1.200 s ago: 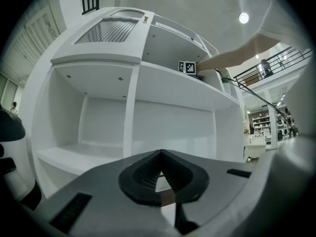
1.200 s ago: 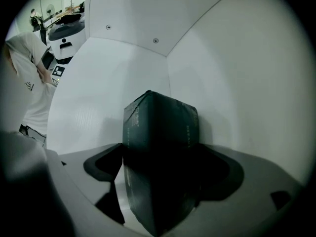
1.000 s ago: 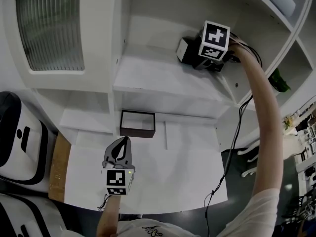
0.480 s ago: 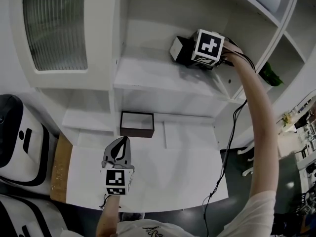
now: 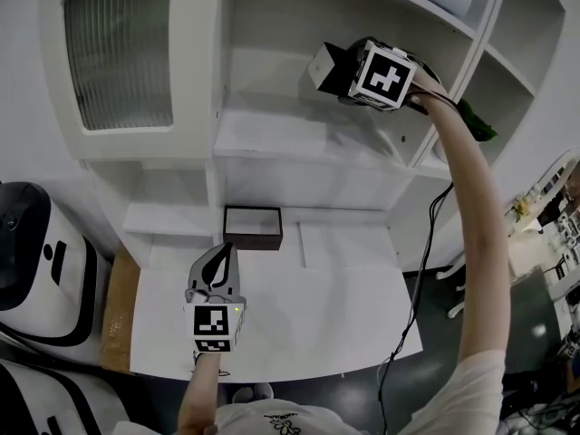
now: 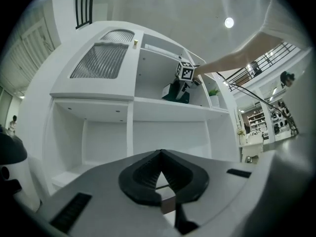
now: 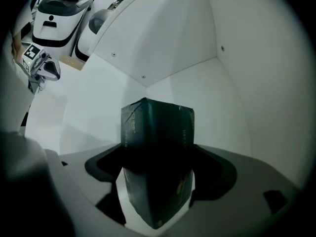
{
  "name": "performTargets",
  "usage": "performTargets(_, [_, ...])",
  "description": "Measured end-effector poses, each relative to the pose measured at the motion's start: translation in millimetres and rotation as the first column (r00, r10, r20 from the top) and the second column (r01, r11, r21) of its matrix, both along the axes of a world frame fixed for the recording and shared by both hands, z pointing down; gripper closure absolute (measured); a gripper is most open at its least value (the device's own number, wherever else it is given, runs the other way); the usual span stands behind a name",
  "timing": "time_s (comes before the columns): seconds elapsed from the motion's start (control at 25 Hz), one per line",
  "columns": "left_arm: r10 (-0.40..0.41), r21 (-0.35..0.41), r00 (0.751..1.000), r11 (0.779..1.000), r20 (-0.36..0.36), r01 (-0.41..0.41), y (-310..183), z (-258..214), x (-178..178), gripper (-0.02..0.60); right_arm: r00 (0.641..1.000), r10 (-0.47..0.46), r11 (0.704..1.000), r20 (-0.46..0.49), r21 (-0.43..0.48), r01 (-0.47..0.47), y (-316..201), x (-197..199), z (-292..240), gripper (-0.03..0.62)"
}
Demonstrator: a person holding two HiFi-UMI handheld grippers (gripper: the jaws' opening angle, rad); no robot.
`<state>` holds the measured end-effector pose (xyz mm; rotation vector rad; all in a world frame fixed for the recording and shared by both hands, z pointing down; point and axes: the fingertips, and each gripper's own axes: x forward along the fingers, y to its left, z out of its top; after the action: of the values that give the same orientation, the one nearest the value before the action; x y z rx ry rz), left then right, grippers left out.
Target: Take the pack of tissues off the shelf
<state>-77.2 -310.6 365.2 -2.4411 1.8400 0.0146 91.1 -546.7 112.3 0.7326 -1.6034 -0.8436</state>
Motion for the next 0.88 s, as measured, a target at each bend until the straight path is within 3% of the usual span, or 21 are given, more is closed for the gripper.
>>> performTargets(0.32, [0.049,0.085,0.998,0.995,0.032,-0.051,32.3,-38.5,11.1,0.583,0.983,-0.029,0.982,0.18,0.186,-0.006,64.3,2.9,-58.3,0.163])
performTargets(0.68, [0.091,0.173,0.994,0.98,0.064,-0.1,55.6,-76.6,28.1,0.583,0.916,-0.101,0.937,0.389,0.347,-0.044,134.1,12.8,-100.9,0.163])
performTargets(0.8, [0.105,0.195,0.991,0.974,0.077,-0.118,63.0,-87.3,34.9,0.583,0.878,-0.133,0.913,0.46,0.402,-0.073,153.9,18.5,-107.3,0.163])
performTargets(0.88, [0.113,0.205,0.99,0.97,0.085,-0.128,66.1,-91.9,37.7,0.583,0.82,-0.167,0.894,0.548,0.435,-0.108,167.1,23.5,-112.5,0.163])
